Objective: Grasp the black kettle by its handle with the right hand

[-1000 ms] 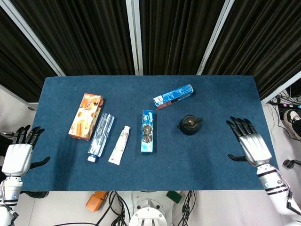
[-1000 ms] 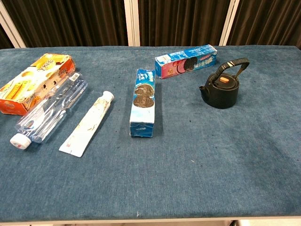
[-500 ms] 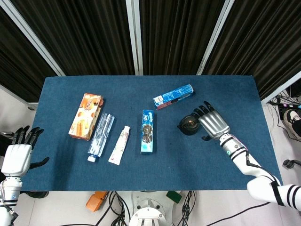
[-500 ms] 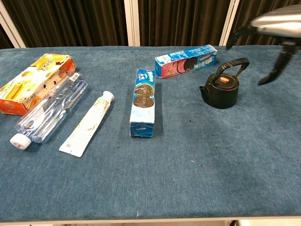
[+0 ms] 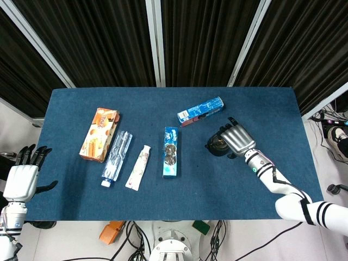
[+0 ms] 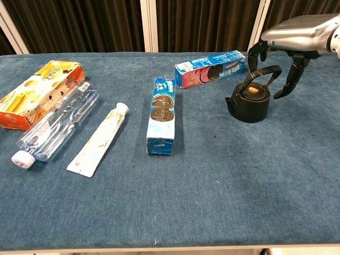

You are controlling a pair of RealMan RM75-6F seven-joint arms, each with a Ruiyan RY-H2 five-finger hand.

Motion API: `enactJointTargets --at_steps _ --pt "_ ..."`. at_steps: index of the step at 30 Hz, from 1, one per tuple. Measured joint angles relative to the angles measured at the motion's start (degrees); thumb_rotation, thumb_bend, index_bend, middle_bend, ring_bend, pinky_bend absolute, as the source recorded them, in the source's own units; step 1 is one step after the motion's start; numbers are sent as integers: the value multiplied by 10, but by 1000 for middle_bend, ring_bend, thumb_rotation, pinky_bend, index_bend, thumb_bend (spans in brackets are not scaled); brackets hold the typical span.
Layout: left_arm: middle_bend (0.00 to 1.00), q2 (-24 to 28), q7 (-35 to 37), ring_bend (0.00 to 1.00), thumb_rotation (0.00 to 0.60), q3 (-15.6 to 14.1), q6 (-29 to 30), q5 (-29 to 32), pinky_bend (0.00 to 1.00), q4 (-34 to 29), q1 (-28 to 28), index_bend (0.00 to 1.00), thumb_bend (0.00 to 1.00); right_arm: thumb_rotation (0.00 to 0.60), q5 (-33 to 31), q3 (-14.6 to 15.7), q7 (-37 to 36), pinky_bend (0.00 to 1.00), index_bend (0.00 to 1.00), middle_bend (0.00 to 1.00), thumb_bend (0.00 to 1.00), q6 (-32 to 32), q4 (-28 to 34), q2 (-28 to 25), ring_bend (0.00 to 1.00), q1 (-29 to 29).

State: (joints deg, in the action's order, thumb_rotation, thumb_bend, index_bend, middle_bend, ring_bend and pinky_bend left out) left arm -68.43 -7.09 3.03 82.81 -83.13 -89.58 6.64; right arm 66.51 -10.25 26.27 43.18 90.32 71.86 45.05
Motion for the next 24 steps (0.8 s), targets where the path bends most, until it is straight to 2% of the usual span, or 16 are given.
enactJointTargets --at_steps 18,24 --pt "113 -3 2 0 600 4 -5 4 0 7 6 152 46 600 -18 31 -14 179 635 542 83 -26 -30 21 498 30" --pt "113 -6 5 0 600 3 -6 5 0 11 6 152 45 600 -24 41 -25 179 729 612 83 -36 -36 26 566 35"
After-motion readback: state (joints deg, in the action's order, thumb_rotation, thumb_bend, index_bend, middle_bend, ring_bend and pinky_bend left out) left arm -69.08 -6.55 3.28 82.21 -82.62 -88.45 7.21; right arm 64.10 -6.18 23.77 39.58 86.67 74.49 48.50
